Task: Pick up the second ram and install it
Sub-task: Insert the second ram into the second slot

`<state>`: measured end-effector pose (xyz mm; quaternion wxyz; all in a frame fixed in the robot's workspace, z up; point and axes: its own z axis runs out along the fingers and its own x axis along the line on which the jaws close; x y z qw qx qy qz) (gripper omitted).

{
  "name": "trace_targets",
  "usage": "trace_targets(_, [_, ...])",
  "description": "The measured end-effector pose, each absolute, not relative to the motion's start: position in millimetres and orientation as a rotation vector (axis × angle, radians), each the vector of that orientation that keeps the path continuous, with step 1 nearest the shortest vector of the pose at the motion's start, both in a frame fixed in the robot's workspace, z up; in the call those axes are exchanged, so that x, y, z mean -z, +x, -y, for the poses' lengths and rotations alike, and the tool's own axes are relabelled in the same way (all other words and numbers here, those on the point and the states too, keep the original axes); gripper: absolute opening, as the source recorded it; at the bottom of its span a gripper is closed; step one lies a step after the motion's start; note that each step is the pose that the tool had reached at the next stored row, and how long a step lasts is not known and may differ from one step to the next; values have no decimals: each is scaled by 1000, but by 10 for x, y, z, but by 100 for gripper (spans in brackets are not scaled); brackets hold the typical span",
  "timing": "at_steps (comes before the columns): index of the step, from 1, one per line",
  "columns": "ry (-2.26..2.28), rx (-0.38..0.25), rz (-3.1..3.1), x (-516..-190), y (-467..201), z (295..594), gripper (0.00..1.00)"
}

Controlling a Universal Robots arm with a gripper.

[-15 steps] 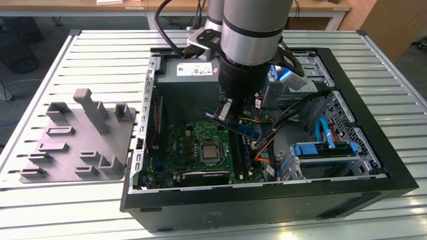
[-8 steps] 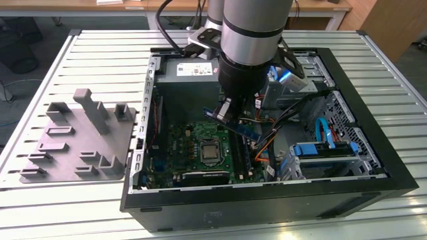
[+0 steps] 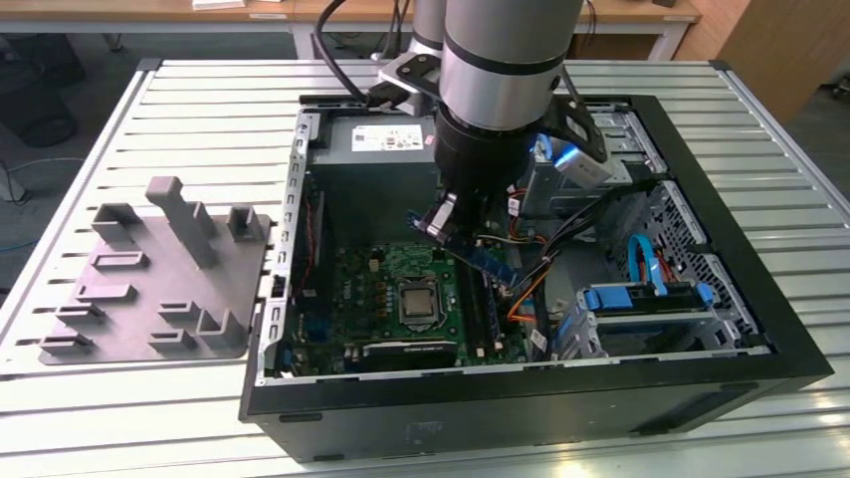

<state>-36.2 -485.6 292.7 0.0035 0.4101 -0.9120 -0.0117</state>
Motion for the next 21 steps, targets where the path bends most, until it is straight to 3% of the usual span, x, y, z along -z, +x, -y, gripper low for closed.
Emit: trace_targets(21, [996, 32, 2973, -2925, -362, 4857, 14])
